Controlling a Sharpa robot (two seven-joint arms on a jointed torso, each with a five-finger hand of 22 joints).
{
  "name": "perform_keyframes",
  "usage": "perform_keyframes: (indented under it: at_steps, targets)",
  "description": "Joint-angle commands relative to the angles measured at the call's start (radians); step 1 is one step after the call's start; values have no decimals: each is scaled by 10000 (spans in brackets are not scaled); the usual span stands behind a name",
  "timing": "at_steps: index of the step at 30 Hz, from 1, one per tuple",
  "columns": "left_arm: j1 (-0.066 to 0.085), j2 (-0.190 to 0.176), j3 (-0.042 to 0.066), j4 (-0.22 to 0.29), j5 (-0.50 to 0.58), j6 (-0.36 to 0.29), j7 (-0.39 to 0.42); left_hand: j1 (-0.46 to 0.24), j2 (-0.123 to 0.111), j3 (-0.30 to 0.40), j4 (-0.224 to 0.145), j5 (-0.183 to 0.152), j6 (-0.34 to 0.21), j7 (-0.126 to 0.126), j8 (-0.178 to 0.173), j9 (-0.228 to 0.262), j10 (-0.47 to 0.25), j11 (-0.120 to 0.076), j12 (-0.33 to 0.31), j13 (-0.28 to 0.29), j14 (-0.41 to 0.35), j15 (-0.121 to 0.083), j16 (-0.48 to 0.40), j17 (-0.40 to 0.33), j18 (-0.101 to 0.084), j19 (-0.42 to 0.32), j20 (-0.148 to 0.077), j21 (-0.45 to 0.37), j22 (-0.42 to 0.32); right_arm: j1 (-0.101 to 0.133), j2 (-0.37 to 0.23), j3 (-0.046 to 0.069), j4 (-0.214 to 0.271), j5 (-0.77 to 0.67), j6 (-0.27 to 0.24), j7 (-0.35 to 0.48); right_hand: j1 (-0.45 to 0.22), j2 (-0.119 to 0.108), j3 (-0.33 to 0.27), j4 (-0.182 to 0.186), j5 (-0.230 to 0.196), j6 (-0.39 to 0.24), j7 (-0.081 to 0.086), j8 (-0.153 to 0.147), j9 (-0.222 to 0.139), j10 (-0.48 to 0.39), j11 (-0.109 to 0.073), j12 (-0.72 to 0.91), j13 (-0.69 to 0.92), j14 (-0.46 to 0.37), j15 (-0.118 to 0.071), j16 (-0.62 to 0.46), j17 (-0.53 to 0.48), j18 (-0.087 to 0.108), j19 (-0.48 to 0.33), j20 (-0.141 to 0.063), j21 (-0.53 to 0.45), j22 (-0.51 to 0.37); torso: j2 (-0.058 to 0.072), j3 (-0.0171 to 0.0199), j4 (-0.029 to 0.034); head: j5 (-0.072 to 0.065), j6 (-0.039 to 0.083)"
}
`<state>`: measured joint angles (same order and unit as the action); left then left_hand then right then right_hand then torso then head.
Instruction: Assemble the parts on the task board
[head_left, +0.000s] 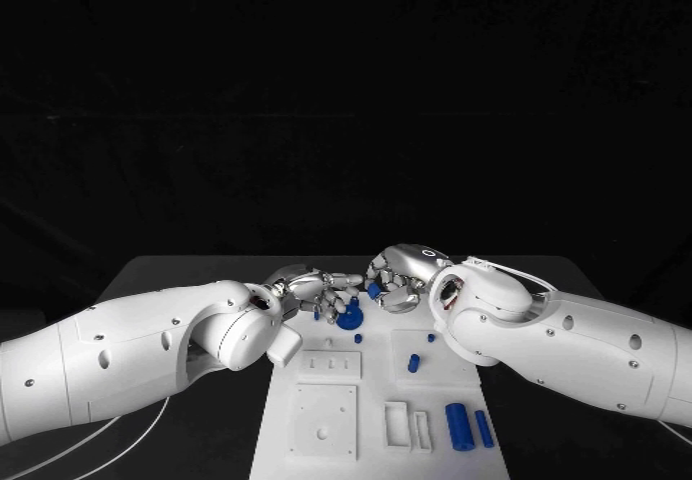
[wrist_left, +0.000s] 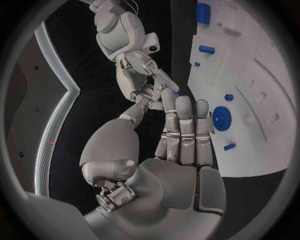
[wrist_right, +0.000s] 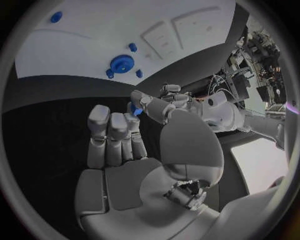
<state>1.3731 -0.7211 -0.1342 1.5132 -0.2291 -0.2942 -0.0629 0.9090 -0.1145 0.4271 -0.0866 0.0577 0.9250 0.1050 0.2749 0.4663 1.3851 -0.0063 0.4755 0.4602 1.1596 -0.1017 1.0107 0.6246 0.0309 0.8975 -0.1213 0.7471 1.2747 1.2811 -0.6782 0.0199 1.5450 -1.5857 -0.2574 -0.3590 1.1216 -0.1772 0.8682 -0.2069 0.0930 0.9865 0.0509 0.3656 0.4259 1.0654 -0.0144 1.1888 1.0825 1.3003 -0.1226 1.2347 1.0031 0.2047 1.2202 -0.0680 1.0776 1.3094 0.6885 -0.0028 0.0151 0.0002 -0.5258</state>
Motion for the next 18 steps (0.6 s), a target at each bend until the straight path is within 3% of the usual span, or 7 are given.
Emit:
perform_keyframes:
  at_steps: [1,18]
  targets:
    - [16,37,5,9,-77,-18,-300,-149,8,-5,97,-36,-34,25,-48,-13,-106,0,44,29,-61,-18,70,-21,-43,-17,-704,69,-3,-2,-8,4,155,-203,-92,-81,10,-74,63,-12,58,486,419,23,14,71,-34,-6,-14,68,-15,-44,-16,571,85,21,34,75,-9,1,-3,6,-11]
    - [16,95,5,21,-228,111,-428,-209,-19,-26,312,-47,-28,21,-71,-21,-153,-3,86,100,-80,-25,112,-67,-58,-43,-741,86,-2,-2,103,4,226,-214,-15,-66,6,-92,77,-3,82,491,418,19,13,81,-36,-9,-18,74,-17,-48,-19,570,95,24,31,72,-11,-24,2,9,-9]
